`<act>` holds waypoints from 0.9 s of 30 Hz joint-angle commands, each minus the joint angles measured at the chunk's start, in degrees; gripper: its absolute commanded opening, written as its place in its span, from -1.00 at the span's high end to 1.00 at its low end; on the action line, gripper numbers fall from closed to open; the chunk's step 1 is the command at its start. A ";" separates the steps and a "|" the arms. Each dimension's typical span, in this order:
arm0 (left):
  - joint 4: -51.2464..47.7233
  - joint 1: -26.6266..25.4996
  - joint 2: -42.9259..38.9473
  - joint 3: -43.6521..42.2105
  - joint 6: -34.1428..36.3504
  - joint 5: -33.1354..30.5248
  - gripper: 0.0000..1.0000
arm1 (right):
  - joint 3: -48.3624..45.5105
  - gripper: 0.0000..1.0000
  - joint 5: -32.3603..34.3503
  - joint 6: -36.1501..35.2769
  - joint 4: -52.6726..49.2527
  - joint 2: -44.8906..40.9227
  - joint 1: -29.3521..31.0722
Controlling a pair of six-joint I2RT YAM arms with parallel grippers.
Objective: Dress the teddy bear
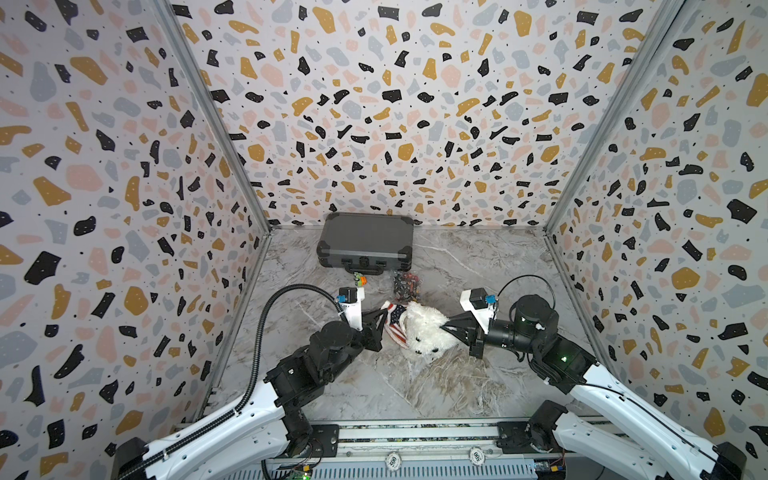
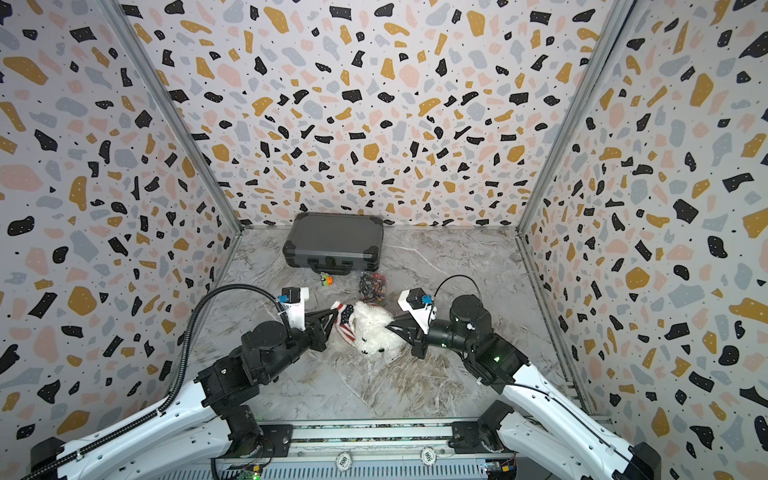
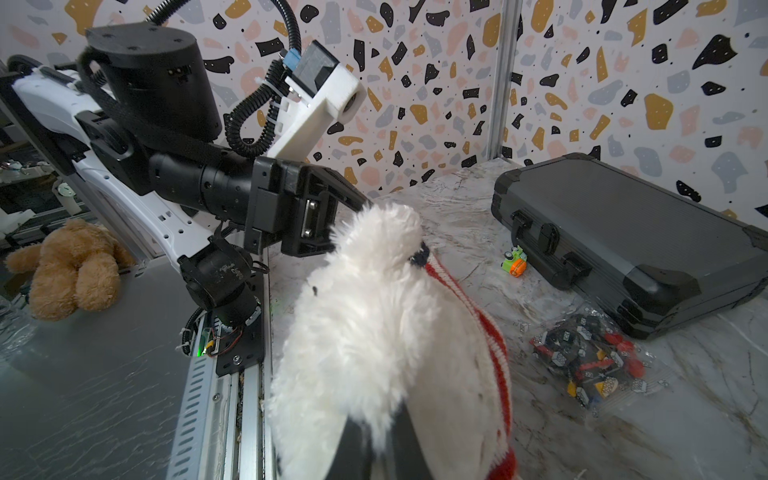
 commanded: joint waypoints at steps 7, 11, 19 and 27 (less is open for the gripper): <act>2.95 0.44 -4.75 -5.63 -3.46 0.20 -0.03 | -2.72 1.00 0.14 1.68 7.48 -1.16 -2.72; 4.47 0.44 -6.72 -8.35 -5.13 1.18 -0.15 | -5.00 1.00 -0.09 3.47 9.45 -0.86 -4.68; 3.81 0.44 -9.55 -11.57 -6.72 1.13 -0.18 | -7.55 1.00 -0.10 6.31 13.32 -2.86 -6.83; 10.16 0.46 -11.76 -17.62 -11.53 3.25 -0.05 | -9.52 1.00 -2.15 7.30 16.58 -5.34 -7.26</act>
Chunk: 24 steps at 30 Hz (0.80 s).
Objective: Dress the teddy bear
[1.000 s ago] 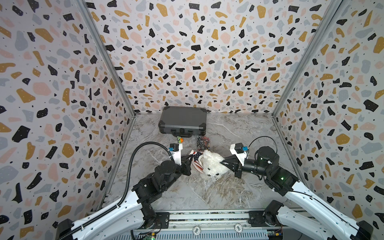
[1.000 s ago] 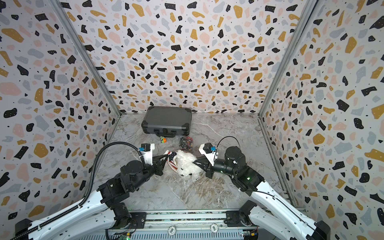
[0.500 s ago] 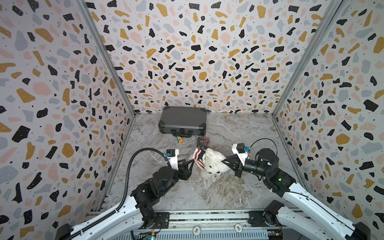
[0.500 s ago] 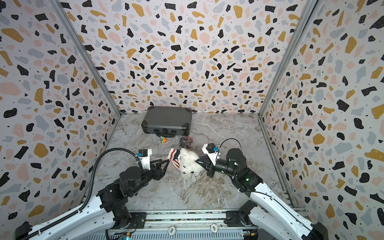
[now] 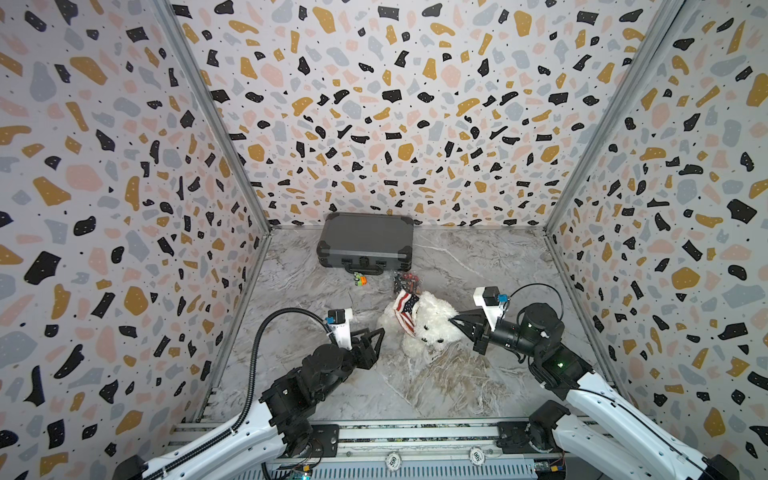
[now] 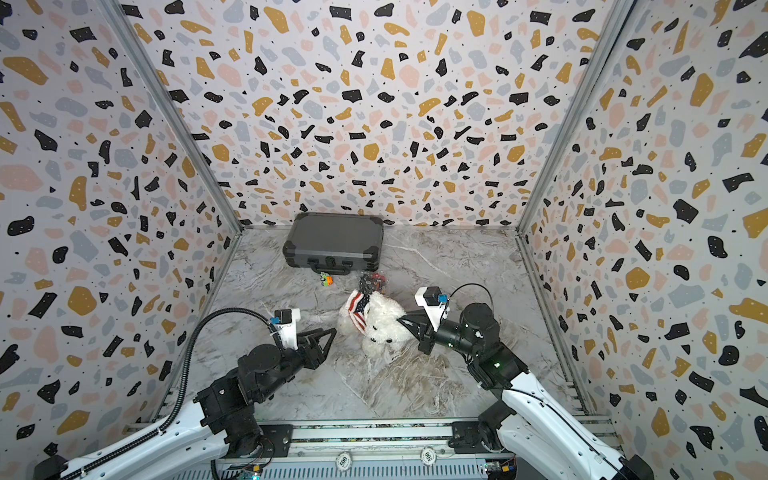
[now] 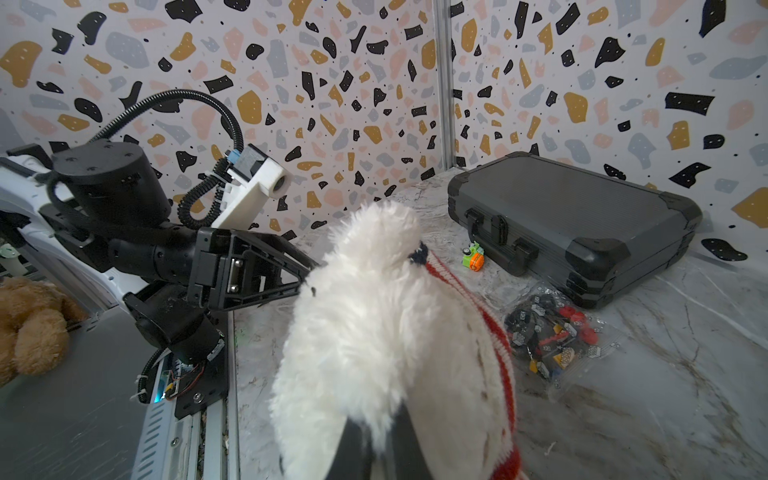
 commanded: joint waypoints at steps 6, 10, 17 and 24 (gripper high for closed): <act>15.71 0.41 3.05 -4.05 -3.72 6.75 0.05 | -0.93 1.00 -4.65 1.69 8.54 -3.32 -0.36; 19.95 0.43 5.92 -2.67 -2.50 10.74 0.06 | -1.41 1.00 -6.42 2.19 10.10 -4.06 -0.36; 27.66 0.46 6.03 -3.14 -3.48 12.62 0.14 | -1.85 1.00 -7.29 2.47 10.87 -4.73 -0.30; 27.55 0.40 4.81 -2.38 -3.81 11.41 0.23 | -2.21 1.00 -8.82 3.02 12.55 -5.34 -0.36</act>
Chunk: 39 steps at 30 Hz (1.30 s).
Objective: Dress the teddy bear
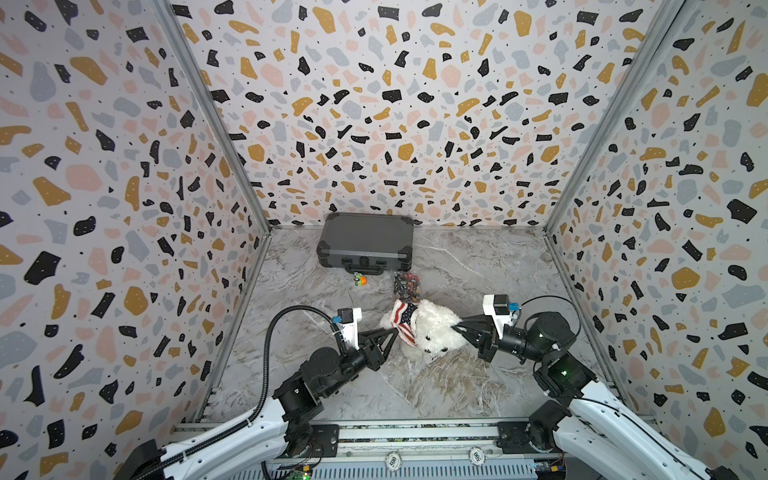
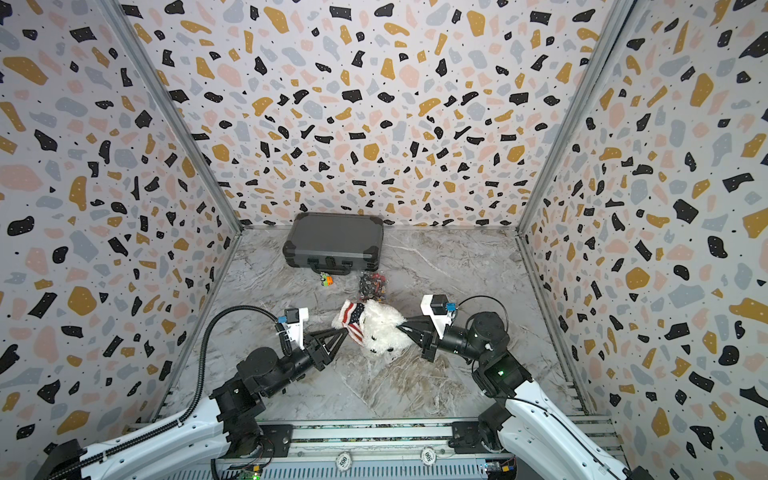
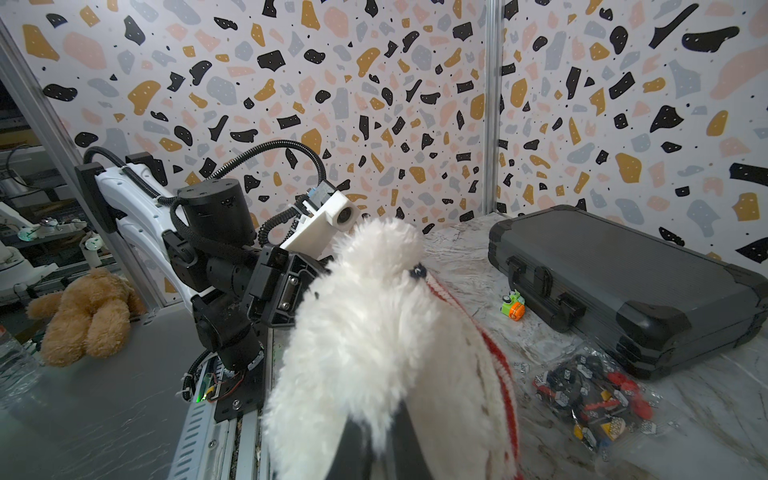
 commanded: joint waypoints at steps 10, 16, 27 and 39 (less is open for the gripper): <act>-0.81 0.43 -3.02 3.76 0.89 -0.88 0.46 | -0.02 1.00 -1.89 1.02 5.24 -2.70 -0.18; -15.02 0.52 -5.26 8.31 2.91 -4.83 0.36 | 0.01 1.00 -1.02 0.82 5.01 -3.14 -0.19; -20.54 0.52 -5.45 12.72 2.80 -4.84 0.45 | 0.18 1.00 -0.49 0.69 4.30 -3.66 -0.19; -15.33 0.53 -0.39 14.53 3.19 -2.39 0.55 | -0.08 1.00 -1.23 0.56 4.45 -3.44 -0.12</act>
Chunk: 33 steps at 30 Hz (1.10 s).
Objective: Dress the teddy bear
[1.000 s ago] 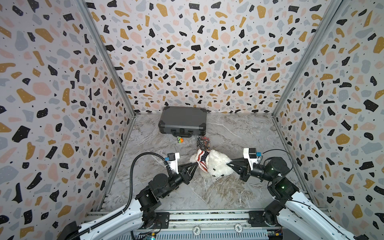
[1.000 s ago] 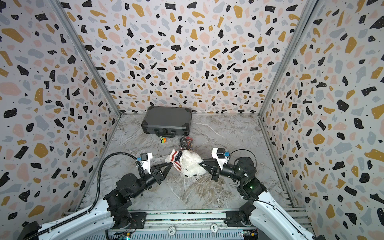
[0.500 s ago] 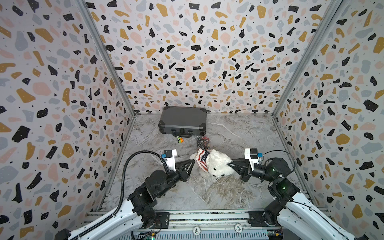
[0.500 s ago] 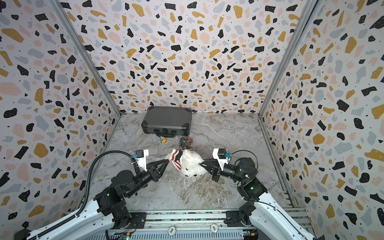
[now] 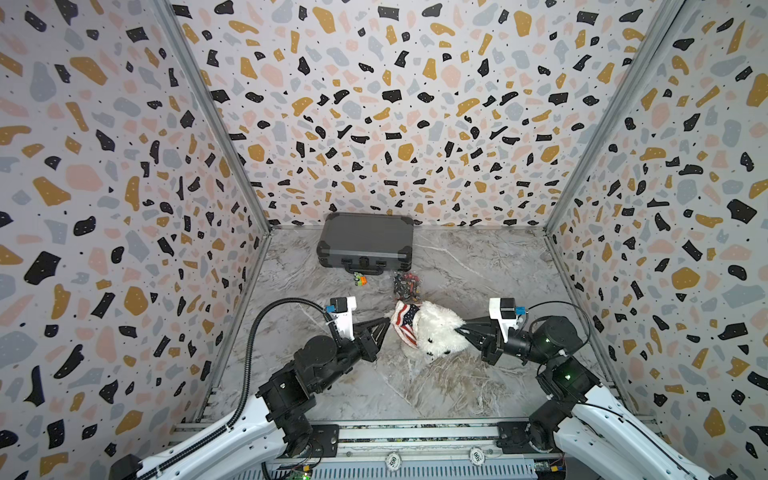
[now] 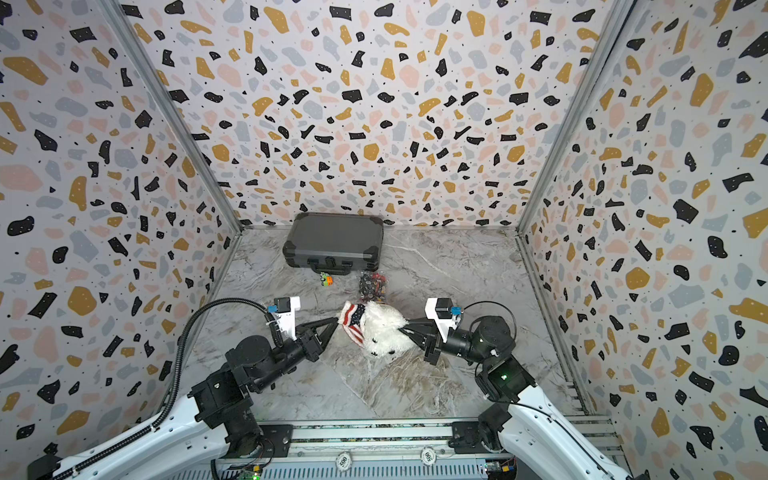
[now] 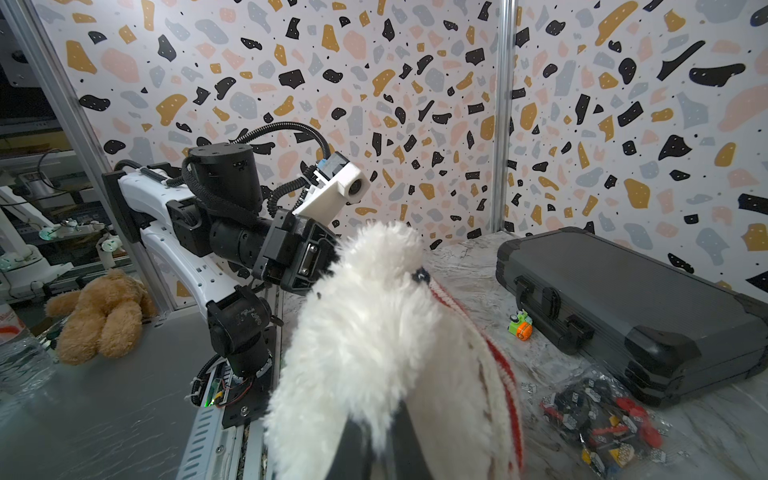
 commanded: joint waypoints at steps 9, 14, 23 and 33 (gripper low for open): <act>8.13 0.27 5.75 2.53 1.12 4.14 0.62 | 0.46 1.00 -0.69 -0.10 2.93 -0.91 -0.14; 11.04 0.25 5.91 2.34 0.68 6.70 0.63 | 0.47 1.00 -0.45 -0.29 2.69 -0.94 -0.13; 9.36 0.27 7.56 2.86 1.29 5.26 0.62 | 0.68 1.00 -0.62 -0.31 2.98 -0.99 -0.13; 11.74 0.28 11.79 3.96 1.57 7.27 0.77 | 1.08 1.00 -0.71 -0.48 2.96 -0.85 -0.14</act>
